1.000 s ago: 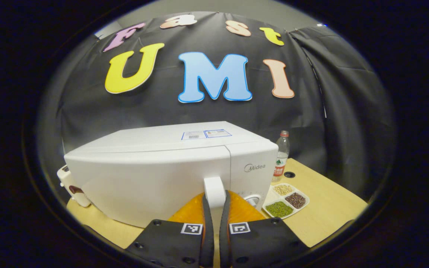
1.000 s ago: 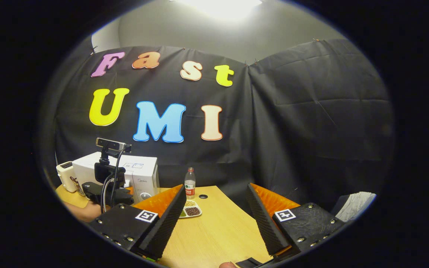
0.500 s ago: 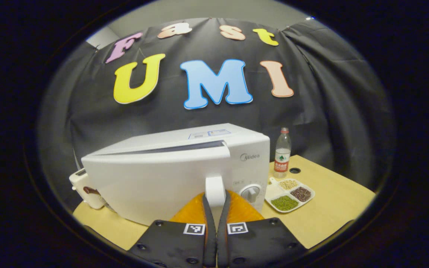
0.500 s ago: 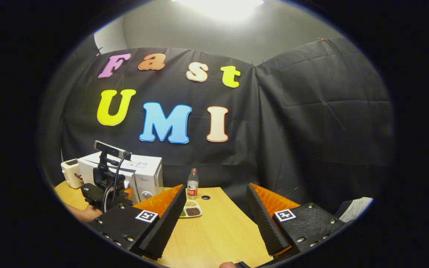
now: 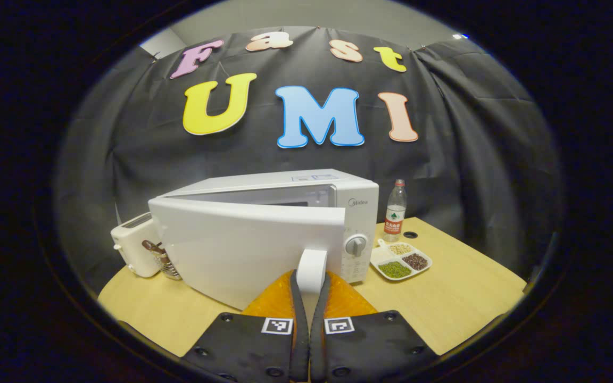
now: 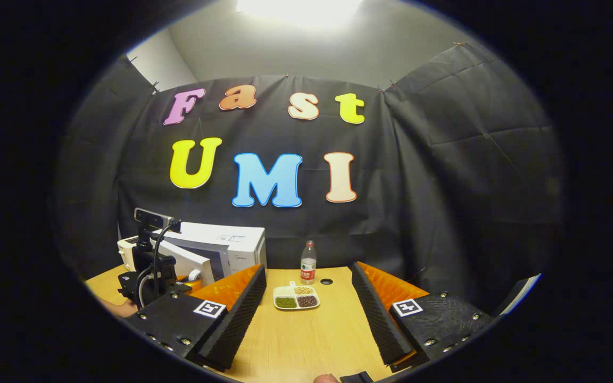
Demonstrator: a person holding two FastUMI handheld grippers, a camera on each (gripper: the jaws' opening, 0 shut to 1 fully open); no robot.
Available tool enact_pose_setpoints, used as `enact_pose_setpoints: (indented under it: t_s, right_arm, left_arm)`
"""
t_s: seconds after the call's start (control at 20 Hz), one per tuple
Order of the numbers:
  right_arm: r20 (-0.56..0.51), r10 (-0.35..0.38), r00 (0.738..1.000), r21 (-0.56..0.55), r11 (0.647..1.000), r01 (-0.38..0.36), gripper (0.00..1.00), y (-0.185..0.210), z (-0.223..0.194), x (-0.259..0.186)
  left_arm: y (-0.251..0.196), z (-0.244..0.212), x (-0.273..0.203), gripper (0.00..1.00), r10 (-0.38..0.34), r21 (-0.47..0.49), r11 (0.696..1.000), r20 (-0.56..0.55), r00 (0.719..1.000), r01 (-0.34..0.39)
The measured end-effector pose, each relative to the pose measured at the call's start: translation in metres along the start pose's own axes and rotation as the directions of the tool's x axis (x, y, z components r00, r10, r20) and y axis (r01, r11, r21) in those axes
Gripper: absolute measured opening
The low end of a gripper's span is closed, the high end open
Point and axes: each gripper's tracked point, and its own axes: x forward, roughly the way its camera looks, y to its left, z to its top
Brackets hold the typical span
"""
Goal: Open the microwave oven with the left hand, put the food in, and close the microwave oven.
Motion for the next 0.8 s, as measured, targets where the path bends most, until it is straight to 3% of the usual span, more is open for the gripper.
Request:
enact_pose_setpoints:
  t_s: [0.45,0.8]
  right_arm:
    - [0.009,0.215,0.977,0.028,0.976,-0.215,0.98,0.048,-0.004,-0.011]
    - [0.016,0.255,0.967,0.035,0.966,-0.256,0.98,0.105,0.004,-0.009]
  left_arm:
    - [0.054,-0.025,-0.08,0.07,0.103,-0.004,0.995,-0.031,0.994,-0.103]
    - [0.098,-0.039,-0.122,0.08,0.099,-0.007,0.995,-0.043,0.994,-0.099]
